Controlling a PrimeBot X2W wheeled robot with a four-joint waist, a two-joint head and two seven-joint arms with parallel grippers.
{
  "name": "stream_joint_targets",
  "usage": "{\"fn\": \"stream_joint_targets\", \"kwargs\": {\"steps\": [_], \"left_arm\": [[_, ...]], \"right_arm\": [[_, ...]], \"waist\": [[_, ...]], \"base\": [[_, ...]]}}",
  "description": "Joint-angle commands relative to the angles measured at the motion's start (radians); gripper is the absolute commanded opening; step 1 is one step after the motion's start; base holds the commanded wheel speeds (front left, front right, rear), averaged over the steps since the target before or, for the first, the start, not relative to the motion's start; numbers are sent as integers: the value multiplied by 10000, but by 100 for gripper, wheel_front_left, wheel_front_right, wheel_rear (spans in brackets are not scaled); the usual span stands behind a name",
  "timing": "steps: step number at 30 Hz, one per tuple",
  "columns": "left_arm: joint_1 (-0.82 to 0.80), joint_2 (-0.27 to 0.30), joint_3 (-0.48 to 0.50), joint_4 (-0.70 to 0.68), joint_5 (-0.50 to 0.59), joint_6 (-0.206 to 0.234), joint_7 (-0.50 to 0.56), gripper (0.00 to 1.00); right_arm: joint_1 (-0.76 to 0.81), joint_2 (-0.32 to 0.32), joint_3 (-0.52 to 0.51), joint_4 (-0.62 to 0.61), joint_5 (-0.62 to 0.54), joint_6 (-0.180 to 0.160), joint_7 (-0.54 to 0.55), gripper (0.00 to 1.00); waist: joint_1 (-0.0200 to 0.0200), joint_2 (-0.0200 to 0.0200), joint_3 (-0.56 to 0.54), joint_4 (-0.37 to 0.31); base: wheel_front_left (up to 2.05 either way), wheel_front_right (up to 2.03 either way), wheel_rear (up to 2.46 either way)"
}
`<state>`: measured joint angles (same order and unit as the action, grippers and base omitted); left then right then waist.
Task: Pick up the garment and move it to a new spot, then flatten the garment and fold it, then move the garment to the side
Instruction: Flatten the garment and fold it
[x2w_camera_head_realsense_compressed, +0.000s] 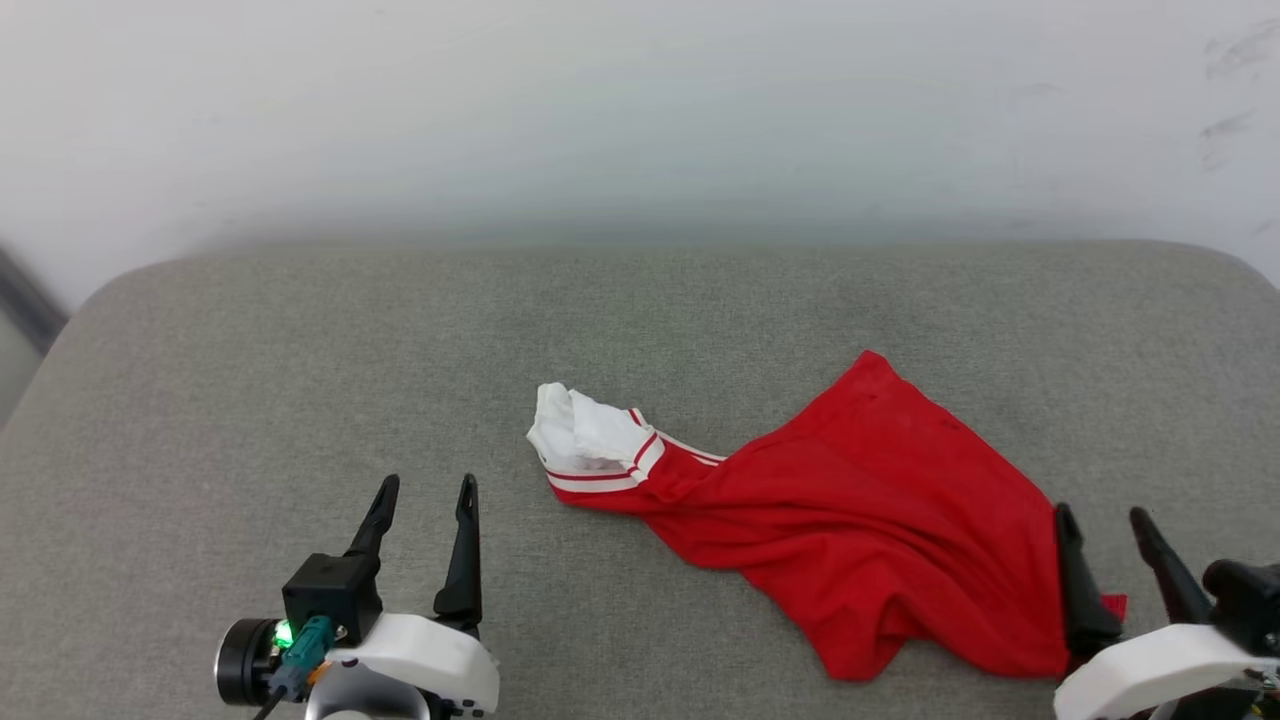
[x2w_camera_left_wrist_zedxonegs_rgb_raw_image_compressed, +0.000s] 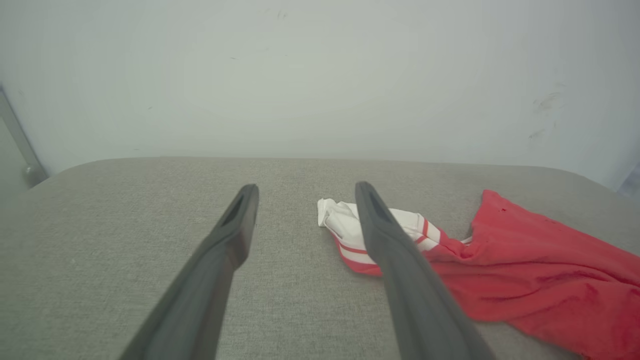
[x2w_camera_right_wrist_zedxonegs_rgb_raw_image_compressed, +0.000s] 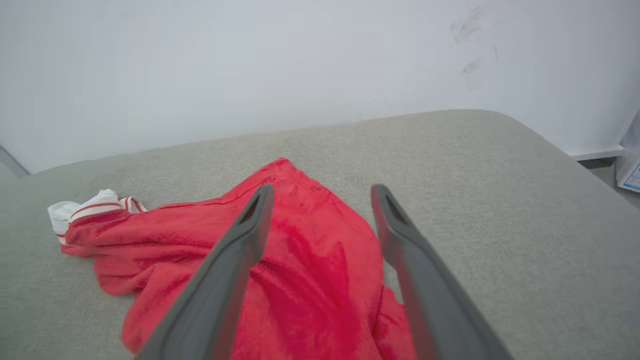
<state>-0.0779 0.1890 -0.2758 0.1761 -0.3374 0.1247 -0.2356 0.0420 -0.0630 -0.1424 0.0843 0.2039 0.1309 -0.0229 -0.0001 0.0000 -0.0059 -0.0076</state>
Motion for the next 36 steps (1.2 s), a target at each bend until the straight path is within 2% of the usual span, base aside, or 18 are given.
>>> {"fn": "stream_joint_targets", "kwargs": {"steps": [1,10,15,20,26,31,36], "left_arm": [[131,77,36,-23,9,59,25,100],[-183,435,76,-49,64,119,419,100],[-1378,689,-172,141,177,-292,1112,100],[-3213,1130,-480,792,10,-1196,2685,100],[-4641,1706,-921,1851,-428,-2113,5290,100],[-5225,2050,-1478,2660,-1004,-2453,7194,100],[-5344,2328,-2036,3473,-1511,-2530,8776,100]], "right_arm": [[182,57,87,-165,-79,-3,-21,100],[858,130,760,-1712,-514,-3,325,100],[630,133,967,-2201,-304,-3,366,100],[176,134,1282,-2336,-271,-3,310,100],[-278,132,1341,-2239,-194,-3,124,100],[-485,133,1436,-2000,3,-3,-72,100],[-674,133,1572,-1681,213,-3,-228,100]], "waist": [[1,0,-36,-47],[1,0,-33,-385],[1,0,573,-545],[1,0,1424,-804],[1,0,2198,-1246],[1,0,2595,-1567],[1,0,2807,-1821]], "base": [[0,0,0],[0,0,0],[0,0,0],[0,0,0],[0,0,0],[0,0,0],[0,0,0]]}}
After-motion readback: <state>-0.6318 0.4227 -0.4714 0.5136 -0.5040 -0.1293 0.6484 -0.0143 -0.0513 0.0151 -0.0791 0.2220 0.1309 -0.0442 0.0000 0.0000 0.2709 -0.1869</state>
